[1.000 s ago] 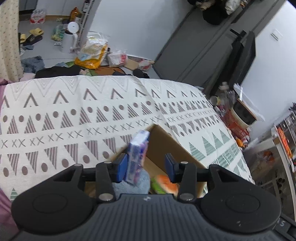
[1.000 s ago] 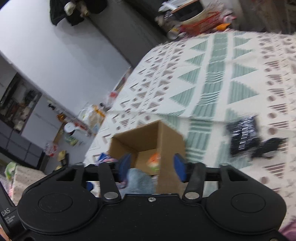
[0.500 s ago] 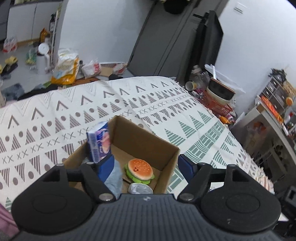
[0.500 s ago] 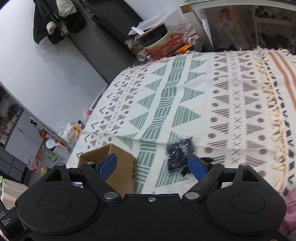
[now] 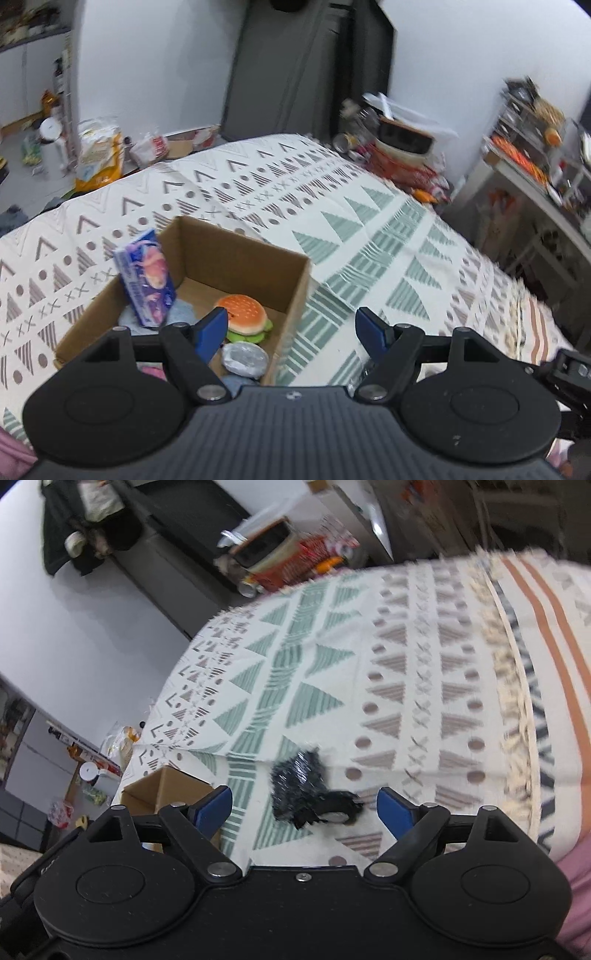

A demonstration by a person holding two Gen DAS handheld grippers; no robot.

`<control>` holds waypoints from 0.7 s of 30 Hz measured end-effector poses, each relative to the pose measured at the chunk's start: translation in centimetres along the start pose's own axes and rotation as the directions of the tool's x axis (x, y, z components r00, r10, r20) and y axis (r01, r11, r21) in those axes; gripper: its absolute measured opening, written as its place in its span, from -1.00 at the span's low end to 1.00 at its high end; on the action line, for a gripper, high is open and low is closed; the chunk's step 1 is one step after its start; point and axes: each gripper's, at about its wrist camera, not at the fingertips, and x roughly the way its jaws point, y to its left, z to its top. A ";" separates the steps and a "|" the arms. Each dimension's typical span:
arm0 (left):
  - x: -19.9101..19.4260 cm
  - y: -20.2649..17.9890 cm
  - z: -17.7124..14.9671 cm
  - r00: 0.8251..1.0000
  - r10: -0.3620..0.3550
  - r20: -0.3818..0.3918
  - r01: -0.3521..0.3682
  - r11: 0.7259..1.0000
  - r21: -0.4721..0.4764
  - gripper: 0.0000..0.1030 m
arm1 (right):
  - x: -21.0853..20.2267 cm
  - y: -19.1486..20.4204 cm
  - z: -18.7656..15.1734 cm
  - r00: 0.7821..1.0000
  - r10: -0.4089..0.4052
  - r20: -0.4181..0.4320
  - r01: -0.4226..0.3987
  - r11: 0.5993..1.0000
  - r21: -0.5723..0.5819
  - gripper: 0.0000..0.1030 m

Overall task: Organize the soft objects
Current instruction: 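Grasp the black plush toy with the right tool while the left tool grasps the black sequin bag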

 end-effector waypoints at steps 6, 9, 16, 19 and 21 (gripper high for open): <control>1.3 -2.5 -0.9 0.999 -0.011 -0.041 0.014 0.997 0.074 0.45 | 1.3 -1.7 -0.1 0.998 0.046 -0.033 -0.043 0.996 0.080 0.65; 1.9 -3.5 -1.2 0.998 -0.015 -0.053 0.021 0.995 0.101 0.45 | 2.1 -2.4 0.0 0.997 0.065 -0.048 -0.059 0.991 0.119 0.65; 3.3 -4.9 -1.8 0.997 0.003 -0.072 0.005 0.993 0.120 0.45 | 5.0 -4.3 -0.3 0.981 0.149 -0.121 -0.112 0.957 0.268 0.37; 3.9 -5.4 -2.1 0.997 -0.012 -0.075 0.021 0.992 0.121 0.45 | 5.7 -4.7 -0.2 0.977 0.169 -0.129 -0.125 0.947 0.294 0.35; 4.4 -5.9 -2.3 0.997 -0.013 -0.079 0.023 0.991 0.131 0.44 | 6.2 -5.2 -0.1 0.974 0.179 -0.138 -0.127 0.939 0.320 0.35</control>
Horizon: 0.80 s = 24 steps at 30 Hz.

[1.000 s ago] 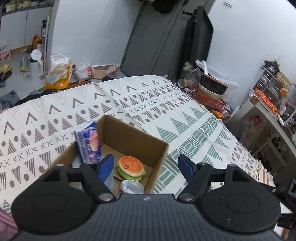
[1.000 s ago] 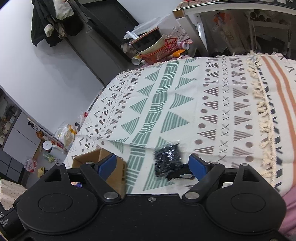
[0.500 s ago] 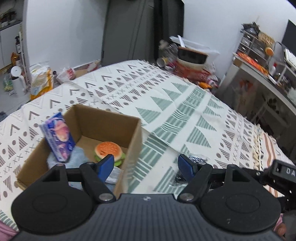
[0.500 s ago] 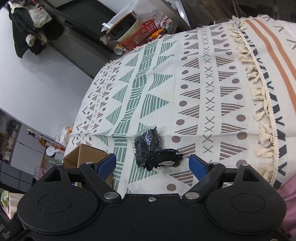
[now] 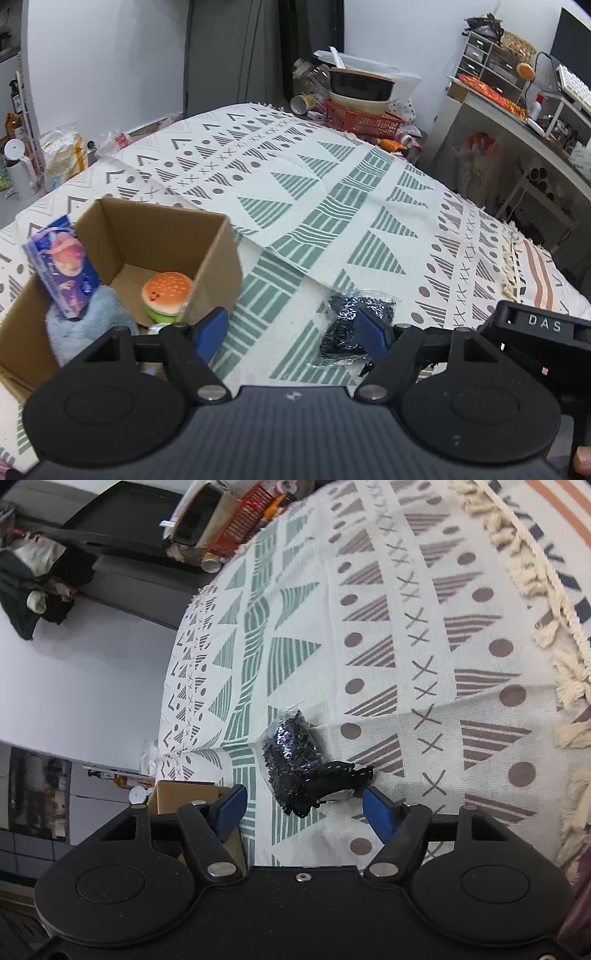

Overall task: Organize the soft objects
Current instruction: 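Grasp the black plush toy with the right tool while the left tool grasps the black sequin bag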

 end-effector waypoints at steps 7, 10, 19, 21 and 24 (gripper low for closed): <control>2.6 -0.9 -0.2 0.999 0.021 -0.035 -0.022 1.000 -0.020 0.44 | 2.4 -1.5 0.8 0.996 0.029 -0.078 -0.022 0.996 0.092 0.35; 3.6 -1.2 -0.1 0.998 0.015 -0.056 -0.017 0.999 -0.032 0.44 | 3.7 -2.0 0.9 0.993 0.035 -0.113 -0.022 0.993 0.115 0.14; 6.5 -3.3 -0.1 0.992 0.009 -0.128 -0.018 0.998 -0.065 0.44 | 3.4 -3.2 1.5 0.995 0.035 -0.097 -0.023 0.992 0.123 -0.46; 7.2 -4.1 0.0 0.989 0.006 -0.147 -0.019 0.996 -0.082 0.44 | 3.1 -3.8 1.8 0.997 0.014 -0.078 -0.004 0.992 0.123 -0.49; 8.3 -5.3 0.0 0.984 0.031 -0.176 -0.044 0.996 -0.074 0.44 | 2.3 -5.2 2.2 0.998 0.017 -0.061 -0.008 0.989 0.149 -0.49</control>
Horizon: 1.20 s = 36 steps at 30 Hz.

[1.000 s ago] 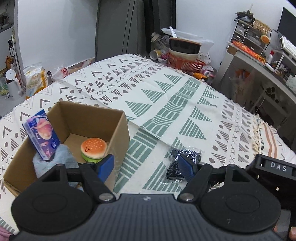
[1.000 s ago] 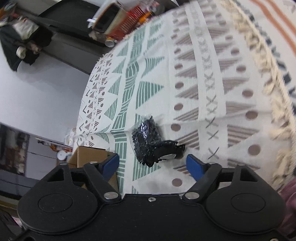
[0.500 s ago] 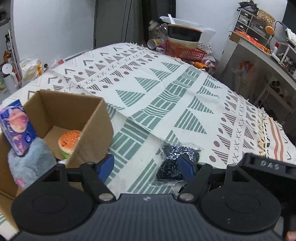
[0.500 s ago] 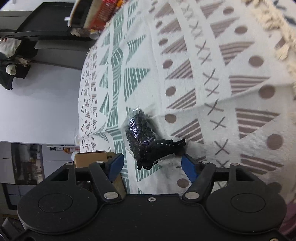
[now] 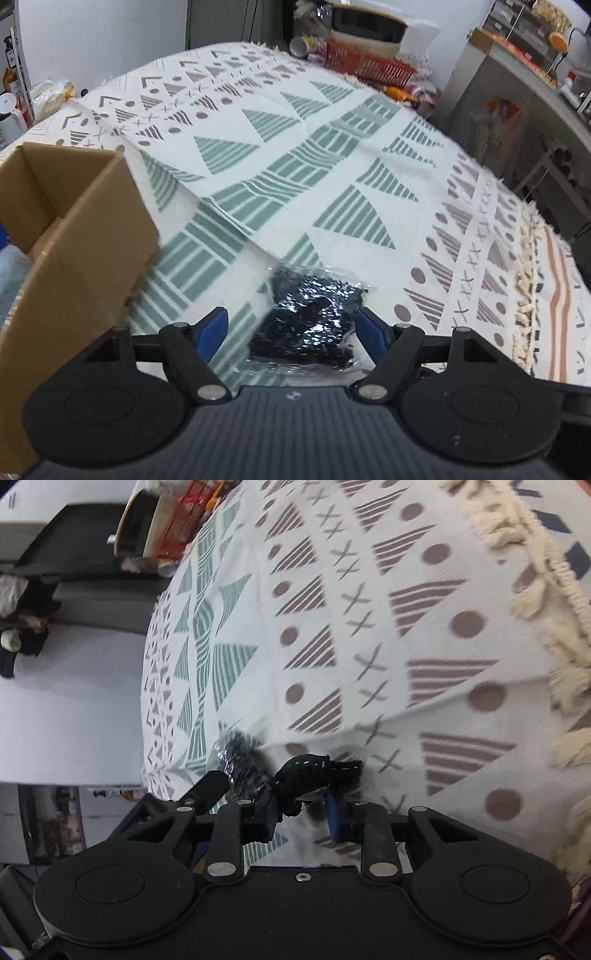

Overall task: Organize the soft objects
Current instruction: 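Grasp the black plush toy with the right tool while the left tool grasps the black sequin bag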

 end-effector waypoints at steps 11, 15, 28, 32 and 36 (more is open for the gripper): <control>1.6 -1.3 0.1 0.998 0.029 -0.050 -0.031 0.999 -0.030 0.19 | -0.6 -0.2 0.7 0.999 -0.008 0.037 0.009 0.999 -0.050 -0.50; 0.4 -1.0 -0.1 0.999 0.004 -0.032 -0.005 0.999 -0.032 -0.16 | -1.4 0.3 0.3 0.997 -0.012 0.071 0.019 0.995 -0.097 -0.50; -4.8 0.2 -0.4 0.996 -0.063 0.061 0.062 0.998 0.022 -0.20 | -4.8 3.0 -2.1 0.989 0.006 0.150 0.024 0.980 -0.196 -0.50; -6.5 1.6 -0.1 0.992 -0.113 0.057 0.113 0.994 0.009 -0.20 | -6.3 4.6 -3.0 0.983 0.022 0.183 0.020 0.974 -0.228 -0.50; -8.5 2.8 0.2 0.987 -0.131 0.095 0.130 0.991 0.014 -0.20 | -7.6 6.4 -4.1 0.977 0.034 0.213 0.024 0.964 -0.264 -0.50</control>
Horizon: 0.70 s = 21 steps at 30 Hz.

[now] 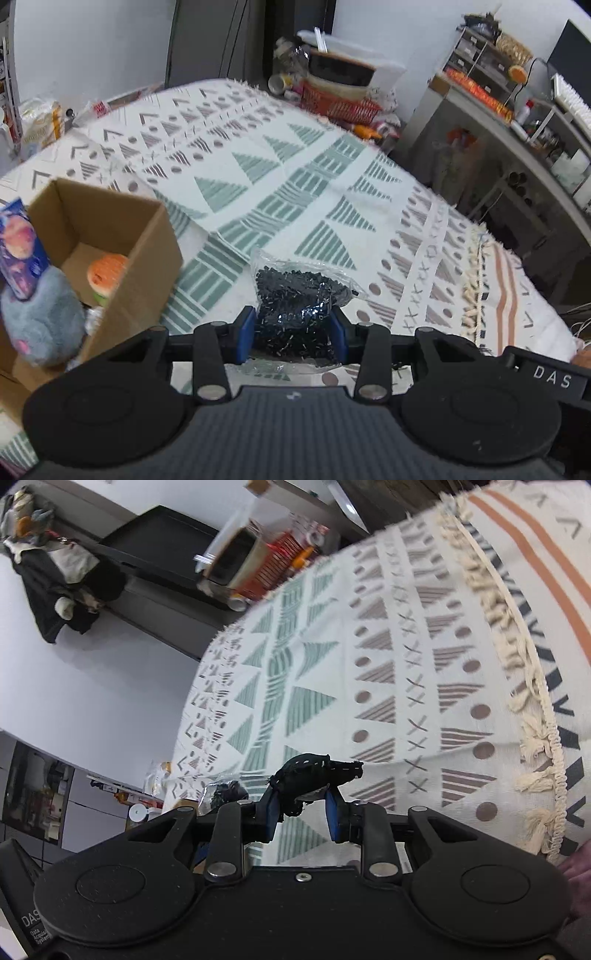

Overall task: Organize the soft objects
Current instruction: 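Grasp the black plush toy with the right tool while the left tool grasps the black sequin bag, then carry both black items over the box and open both tools inside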

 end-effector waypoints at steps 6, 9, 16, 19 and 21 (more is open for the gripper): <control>-2.4 1.6 0.4 0.999 -0.008 0.040 0.008 1.000 -0.015 -0.20 | -1.6 2.7 -0.7 0.999 0.007 0.037 -0.005 0.999 -0.051 -0.50; -3.4 2.5 0.6 0.999 -0.023 0.049 0.024 0.999 -0.024 -0.20 | -2.0 4.0 -1.1 0.999 0.010 0.051 -0.006 0.997 -0.077 -0.50; -5.1 4.7 0.9 0.996 -0.026 0.087 0.031 0.998 -0.060 -0.20 | -2.0 7.2 -2.5 0.998 0.029 0.048 -0.023 0.992 -0.121 -0.50; -5.6 6.2 0.9 0.995 -0.023 0.095 0.032 0.995 -0.092 -0.20 | -1.9 8.7 -3.1 0.998 0.037 0.043 -0.031 0.988 -0.148 -0.50; -5.8 7.2 1.0 0.995 -0.019 0.098 0.030 0.993 -0.114 -0.20 | -1.7 9.6 -3.5 0.998 0.047 0.040 -0.040 0.986 -0.162 -0.50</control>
